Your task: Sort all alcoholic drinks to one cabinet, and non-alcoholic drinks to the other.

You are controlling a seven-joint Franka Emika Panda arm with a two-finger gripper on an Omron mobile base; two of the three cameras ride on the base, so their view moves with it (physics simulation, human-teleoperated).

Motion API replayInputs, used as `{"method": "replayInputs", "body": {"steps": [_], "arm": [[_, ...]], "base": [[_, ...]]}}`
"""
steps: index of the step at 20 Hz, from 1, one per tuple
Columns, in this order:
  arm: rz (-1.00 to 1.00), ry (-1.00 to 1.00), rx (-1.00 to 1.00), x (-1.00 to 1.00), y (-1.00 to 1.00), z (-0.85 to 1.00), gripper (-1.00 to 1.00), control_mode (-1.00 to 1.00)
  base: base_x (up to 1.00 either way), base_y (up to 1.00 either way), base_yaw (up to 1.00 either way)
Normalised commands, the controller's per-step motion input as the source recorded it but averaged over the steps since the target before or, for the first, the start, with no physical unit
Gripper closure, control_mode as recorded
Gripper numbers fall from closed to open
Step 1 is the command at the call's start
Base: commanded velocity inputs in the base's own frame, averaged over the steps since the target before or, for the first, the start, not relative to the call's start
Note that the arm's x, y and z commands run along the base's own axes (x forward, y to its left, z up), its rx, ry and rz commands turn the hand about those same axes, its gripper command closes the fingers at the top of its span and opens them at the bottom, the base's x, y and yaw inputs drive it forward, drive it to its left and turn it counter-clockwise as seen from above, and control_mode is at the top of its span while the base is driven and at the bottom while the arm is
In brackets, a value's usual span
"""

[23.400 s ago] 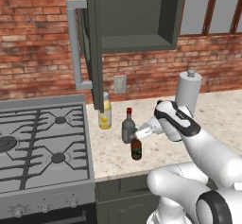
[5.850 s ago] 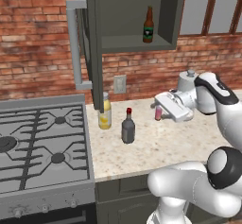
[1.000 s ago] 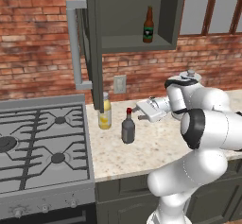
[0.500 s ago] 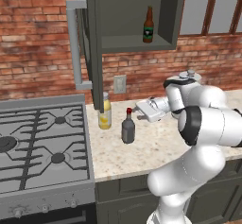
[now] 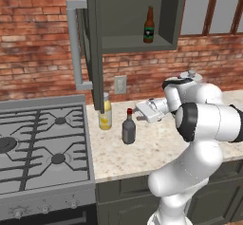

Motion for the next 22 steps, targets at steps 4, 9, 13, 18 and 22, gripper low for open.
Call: {"method": "replayInputs", "body": {"steps": [4, 9, 13, 18, 22], "arm": [[0.00, 0.01, 0.00, 0.16, 0.03, -0.08, -1.00, -1.00], [0.00, 0.03, 0.00, 0.15, 0.04, -0.10, -1.00, -1.00], [0.00, 0.03, 0.00, 0.16, 0.06, -0.12, -1.00, -1.00], [0.00, 0.02, 0.00, 0.16, 0.02, -0.08, -1.00, -1.00], [0.00, 0.01, 0.00, 0.09, 0.00, -0.05, -1.00, -1.00]], "base": [[0.00, 0.00, 0.00], [0.00, 0.00, 0.00], [0.00, 0.00, 0.00], [0.00, 0.00, 0.00], [0.00, 0.00, 0.00]]}}
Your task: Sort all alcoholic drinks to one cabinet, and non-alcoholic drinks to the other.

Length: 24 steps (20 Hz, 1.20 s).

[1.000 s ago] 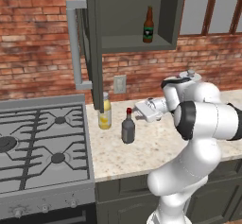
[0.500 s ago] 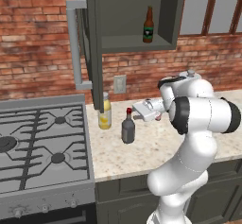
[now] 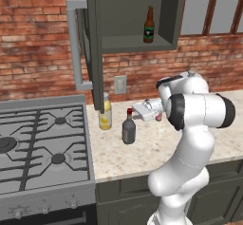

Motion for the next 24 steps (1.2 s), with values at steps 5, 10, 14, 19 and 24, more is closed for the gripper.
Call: {"method": "replayInputs", "body": {"steps": [5, 10, 14, 19, 24], "arm": [[0.00, 0.00, 0.00, 0.00, 0.01, -0.03, -1.00, -1.00], [0.00, 0.00, 0.00, 0.00, 0.06, -0.01, -1.00, -1.00], [0.00, 0.00, 0.00, 0.00, 0.14, 0.00, -1.00, -1.00], [0.00, 0.00, 0.00, 0.00, 0.12, 0.00, -1.00, -1.00], [0.00, 0.00, 0.00, 0.00, 0.13, 0.00, -1.00, -1.00]], "base": [[0.00, 0.00, 0.00], [0.00, 0.00, 0.00], [0.00, 0.00, 0.00], [0.00, 0.00, 0.00], [0.00, 0.00, 0.00]]}}
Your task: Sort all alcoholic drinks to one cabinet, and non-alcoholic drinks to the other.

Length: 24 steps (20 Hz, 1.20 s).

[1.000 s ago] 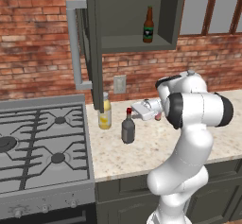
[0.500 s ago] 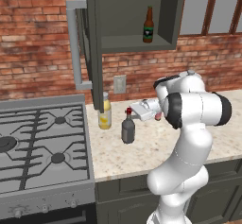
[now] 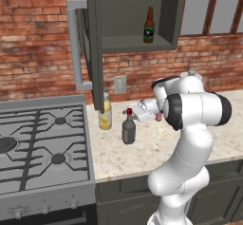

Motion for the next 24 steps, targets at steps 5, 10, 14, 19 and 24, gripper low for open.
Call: {"method": "replayInputs", "body": {"steps": [5, 10, 14, 19, 24], "arm": [[0.00, 0.00, 0.00, 0.00, 0.11, 0.00, 1.00, -1.00], [-0.01, 0.00, 0.00, 0.00, 0.03, 0.00, 1.00, -1.00], [-0.05, 0.00, 0.00, -0.01, 0.00, 0.08, 1.00, -1.00], [-0.13, -0.02, 0.00, -0.18, 0.00, 0.55, 1.00, -1.00], [-0.19, -0.03, 0.00, -0.23, 0.00, 0.97, 1.00, -1.00]], "base": [[0.00, 0.00, 0.00], [0.00, 0.00, 0.00], [0.00, 0.00, 0.00], [0.00, 0.00, 0.00], [0.00, 0.00, 0.00]]}}
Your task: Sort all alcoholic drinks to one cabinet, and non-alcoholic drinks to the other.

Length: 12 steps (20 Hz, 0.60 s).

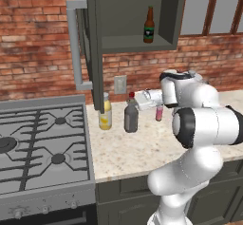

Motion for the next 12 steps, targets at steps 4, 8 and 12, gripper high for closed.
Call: {"method": "replayInputs", "body": {"steps": [4, 8, 12], "arm": [[-0.23, 0.01, -0.04, -0.28, 0.00, 1.00, 1.00, -1.00], [-0.24, 0.05, -0.05, -0.33, 0.00, 0.99, 1.00, -1.00], [-0.25, 0.05, -0.04, -0.31, 0.00, 0.87, 1.00, -1.00]], "base": [[0.00, 0.00, 0.00], [0.00, 0.00, 0.00], [0.00, 0.00, 0.00]]}}
